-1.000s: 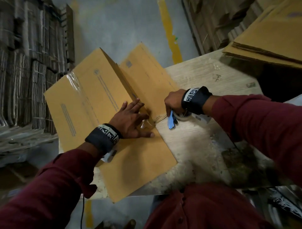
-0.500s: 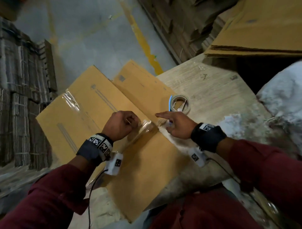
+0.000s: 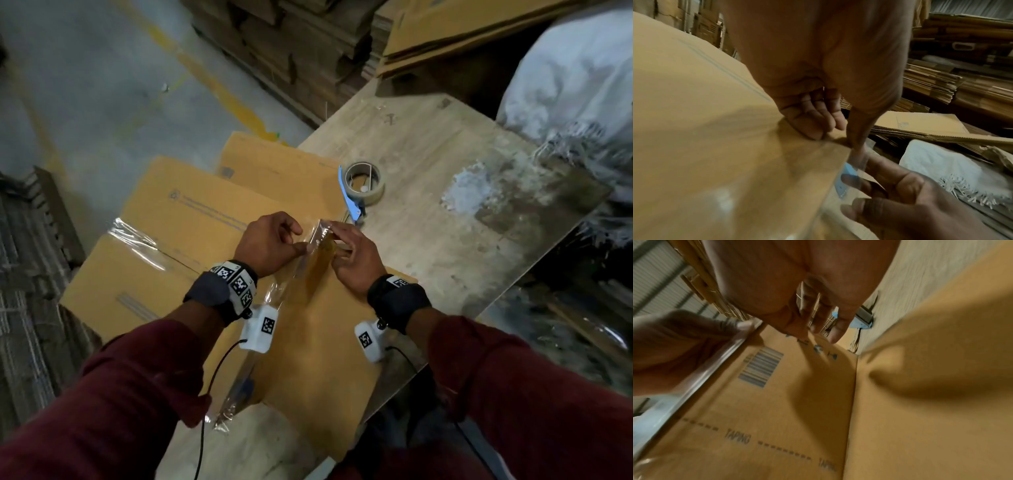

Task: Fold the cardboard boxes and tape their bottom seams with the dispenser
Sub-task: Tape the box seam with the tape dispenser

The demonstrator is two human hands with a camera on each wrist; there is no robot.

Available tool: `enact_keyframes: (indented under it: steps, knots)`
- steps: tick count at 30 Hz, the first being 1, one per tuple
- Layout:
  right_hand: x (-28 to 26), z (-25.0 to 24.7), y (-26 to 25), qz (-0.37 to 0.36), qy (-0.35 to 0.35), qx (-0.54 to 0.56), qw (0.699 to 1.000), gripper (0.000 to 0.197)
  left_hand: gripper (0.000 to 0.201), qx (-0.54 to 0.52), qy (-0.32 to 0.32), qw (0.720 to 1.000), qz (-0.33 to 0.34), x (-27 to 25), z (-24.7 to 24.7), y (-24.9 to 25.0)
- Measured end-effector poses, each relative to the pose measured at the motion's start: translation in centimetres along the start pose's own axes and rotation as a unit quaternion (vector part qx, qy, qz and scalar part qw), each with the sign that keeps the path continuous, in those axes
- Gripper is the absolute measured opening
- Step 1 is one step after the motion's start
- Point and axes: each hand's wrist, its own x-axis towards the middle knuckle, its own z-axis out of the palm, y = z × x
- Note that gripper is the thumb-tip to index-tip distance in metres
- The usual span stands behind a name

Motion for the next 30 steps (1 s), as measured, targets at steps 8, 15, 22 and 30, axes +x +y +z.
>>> enact_keyframes:
  steps: [8, 15, 22, 30]
  knots:
    - [-1.9, 4.8, -0.8, -0.001, 0.052, -0.009, 0.999, 0.088, 0.015, 0.014, -0.005, 1.000, 0.002, 1.0, 0.3, -0.4]
    - [-2.6, 2.5, 0.9, -0.017, 0.043, -0.101, 0.994, 0.036, 0.034, 0.059, -0.001, 0.998, -0.013, 0.4, 0.8, 0.7]
    - [4.3, -1.7, -2.0, 0.048, 0.004, 0.087, 0.995, 0.045, 0.033, 0.075, 0.018, 0.997, -0.027, 0.3, 1.5, 0.8]
    - [6.2, -1.2, 0.8, -0.019, -0.013, 0.097, 0.995, 0.023, 0.037, 0.079, 0.023, 0.996, -0.033, 0.8, 1.8, -0.1]
